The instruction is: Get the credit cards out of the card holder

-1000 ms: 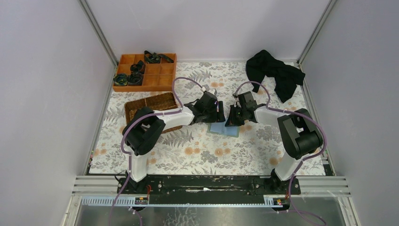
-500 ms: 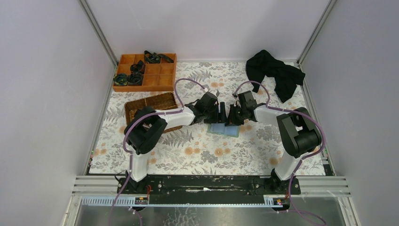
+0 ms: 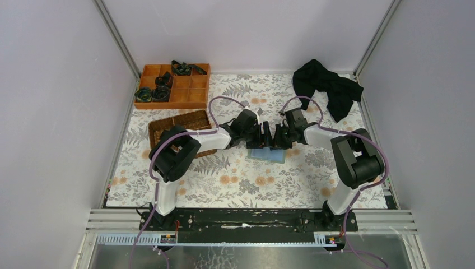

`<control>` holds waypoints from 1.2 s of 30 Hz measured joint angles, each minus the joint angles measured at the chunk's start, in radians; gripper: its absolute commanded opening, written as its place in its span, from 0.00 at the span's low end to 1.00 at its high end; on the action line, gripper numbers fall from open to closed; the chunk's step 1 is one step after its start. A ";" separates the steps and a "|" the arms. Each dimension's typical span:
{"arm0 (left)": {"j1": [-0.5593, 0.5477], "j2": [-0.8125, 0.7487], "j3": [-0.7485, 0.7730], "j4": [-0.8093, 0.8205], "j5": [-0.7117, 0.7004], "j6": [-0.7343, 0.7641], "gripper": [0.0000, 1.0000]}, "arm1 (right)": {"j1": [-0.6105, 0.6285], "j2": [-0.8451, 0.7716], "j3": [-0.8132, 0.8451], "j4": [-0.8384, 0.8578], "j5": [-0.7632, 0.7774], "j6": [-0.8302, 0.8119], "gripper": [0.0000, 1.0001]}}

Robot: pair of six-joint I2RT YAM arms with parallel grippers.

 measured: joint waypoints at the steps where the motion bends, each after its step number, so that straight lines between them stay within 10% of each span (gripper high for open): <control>1: 0.000 0.002 -0.002 0.008 0.009 -0.005 0.74 | 0.000 -0.006 -0.001 -0.007 0.008 0.000 0.00; 19: -0.014 0.022 0.031 0.230 0.163 -0.083 0.74 | -0.014 -0.296 -0.021 -0.190 0.261 -0.030 0.00; 36: 0.053 -0.055 -0.029 -0.065 -0.162 0.069 0.74 | -0.012 -0.111 -0.021 -0.055 0.053 0.001 0.00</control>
